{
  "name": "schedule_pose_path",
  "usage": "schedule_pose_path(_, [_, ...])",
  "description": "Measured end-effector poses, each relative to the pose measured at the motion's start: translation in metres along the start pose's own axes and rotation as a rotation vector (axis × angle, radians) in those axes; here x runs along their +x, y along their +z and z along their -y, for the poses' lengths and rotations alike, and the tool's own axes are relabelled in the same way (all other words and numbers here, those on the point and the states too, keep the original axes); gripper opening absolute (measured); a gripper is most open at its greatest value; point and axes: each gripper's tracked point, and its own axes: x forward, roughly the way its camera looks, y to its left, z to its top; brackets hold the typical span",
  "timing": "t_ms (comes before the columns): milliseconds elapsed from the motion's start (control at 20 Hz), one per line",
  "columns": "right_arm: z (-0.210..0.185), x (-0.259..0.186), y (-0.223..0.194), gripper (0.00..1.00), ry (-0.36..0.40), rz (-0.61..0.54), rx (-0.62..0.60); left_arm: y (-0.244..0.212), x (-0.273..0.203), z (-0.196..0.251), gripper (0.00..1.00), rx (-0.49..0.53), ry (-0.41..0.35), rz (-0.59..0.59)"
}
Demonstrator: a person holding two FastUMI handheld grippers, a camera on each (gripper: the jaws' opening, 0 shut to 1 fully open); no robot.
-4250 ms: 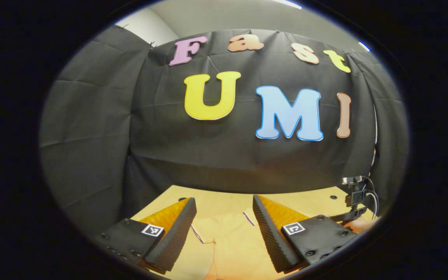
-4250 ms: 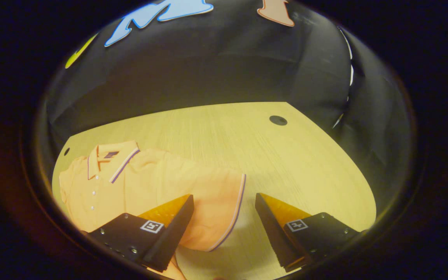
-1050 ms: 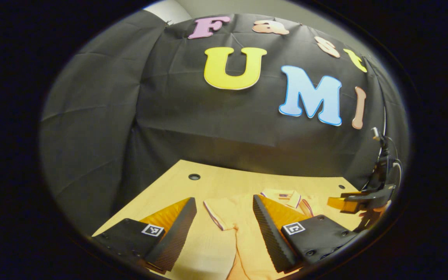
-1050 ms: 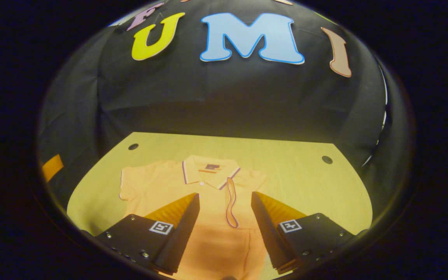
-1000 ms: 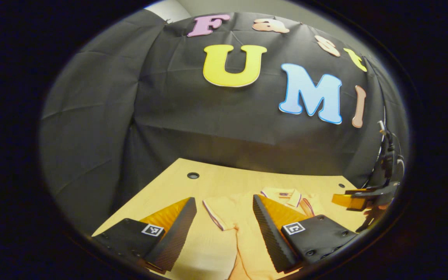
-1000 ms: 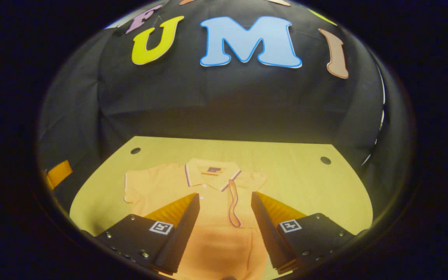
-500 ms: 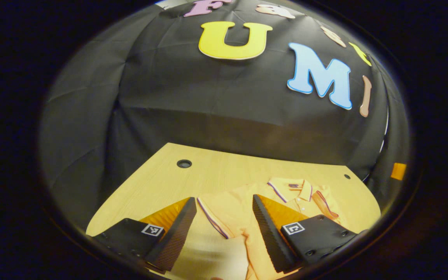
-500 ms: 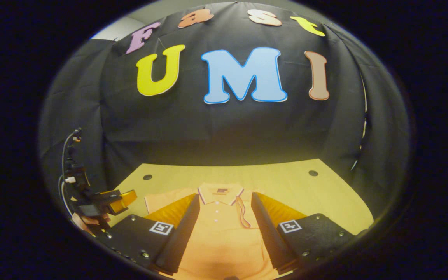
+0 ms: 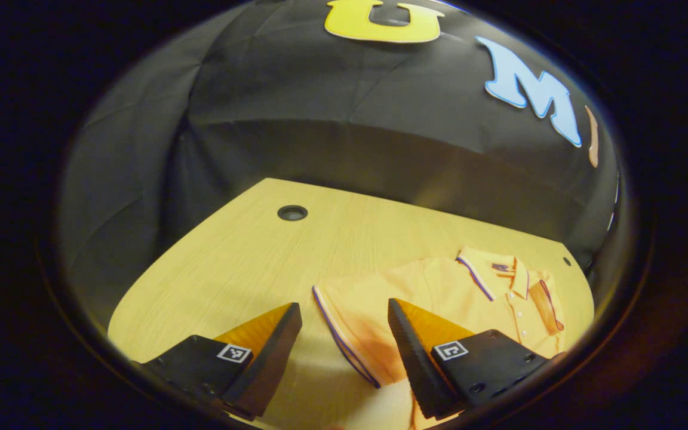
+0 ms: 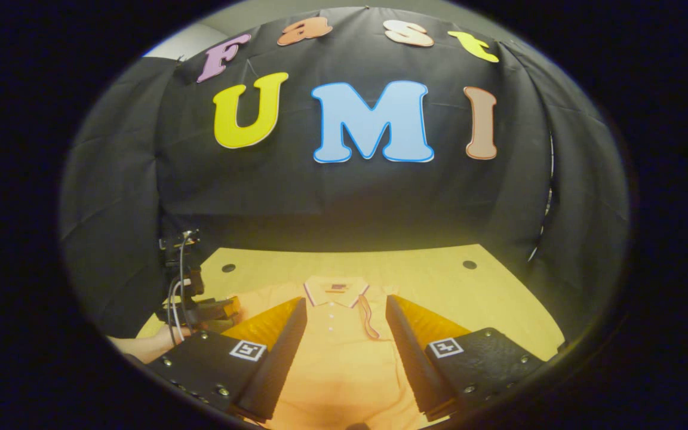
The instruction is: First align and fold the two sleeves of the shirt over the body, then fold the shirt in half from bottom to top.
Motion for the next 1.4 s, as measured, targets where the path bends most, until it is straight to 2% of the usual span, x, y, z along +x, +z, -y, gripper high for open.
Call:
schedule_pose_path(100, [0.001, -0.002, -0.003, 0.84, 0.001, -0.008, 0.014, -0.005, 0.014, 0.001, 0.95, 0.019, 0.011, -0.017])
schedule_pose_path(400, [0.01, -0.005, -0.02, 0.84, 0.015, -0.06, 0.04, -0.011, 0.038, 0.006, 0.95, 0.109, 0.034, -0.041])
schedule_pose_path(450, [0.013, -0.004, -0.021, 0.81, 0.012, -0.064, 0.037, -0.011, 0.039, 0.007, 0.95, 0.117, 0.037, -0.042])
schedule_pose_path(500, [0.015, -0.004, -0.022, 0.84, 0.011, -0.066, 0.037, -0.01, 0.039, 0.007, 0.94, 0.124, 0.046, -0.044])
schedule_pose_path(550, [0.016, -0.004, -0.022, 0.8, 0.011, -0.067, 0.041, -0.012, 0.039, 0.007, 0.94, 0.132, 0.056, -0.048])
schedule_pose_path(600, [0.016, -0.003, -0.022, 0.84, 0.012, -0.066, 0.049, -0.013, 0.039, 0.006, 0.95, 0.144, 0.07, -0.054])
schedule_pose_path(650, [0.016, -0.003, -0.022, 0.83, 0.016, -0.066, 0.059, -0.014, 0.04, 0.007, 0.93, 0.152, 0.072, -0.059])
schedule_pose_path(800, [0.019, -0.001, -0.023, 0.84, 0.02, -0.068, 0.085, -0.015, 0.044, 0.016, 0.62, 0.152, 0.063, -0.05])
schedule_pose_path(850, [0.021, 0.0, -0.024, 0.87, 0.017, -0.067, 0.09, -0.014, 0.044, 0.018, 0.46, 0.151, 0.059, -0.043])
schedule_pose_path(900, [0.023, 0.0, -0.023, 0.84, 0.016, -0.066, 0.096, -0.014, 0.044, 0.021, 0.3, 0.16, 0.052, -0.04])
schedule_pose_path(1000, [0.028, -0.002, -0.025, 0.8, 0.012, -0.067, 0.107, -0.013, 0.046, 0.022, 0.14, 0.193, 0.057, -0.038])
schedule_pose_path(1100, [0.035, -0.003, -0.028, 0.84, 0.005, -0.072, 0.118, -0.011, 0.045, 0.026, 0.06, 0.22, 0.064, -0.042])
schedule_pose_path(1200, [0.041, -0.004, -0.029, 0.84, -0.005, -0.074, 0.127, -0.004, 0.039, 0.032, 0.06, 0.215, 0.062, -0.026])
schedule_pose_path(1250, [0.045, -0.004, -0.03, 0.8, -0.01, -0.072, 0.131, 0.001, 0.035, 0.035, 0.07, 0.21, 0.056, -0.013])
schedule_pose_path(1300, [0.048, -0.004, -0.028, 0.87, -0.014, -0.07, 0.135, 0.007, 0.031, 0.038, 0.06, 0.209, 0.055, 0.001])
schedule_pose_path(1400, [0.05, -0.003, -0.028, 0.87, -0.017, -0.067, 0.142, 0.015, 0.024, 0.048, 0.06, 0.212, 0.043, 0.023])
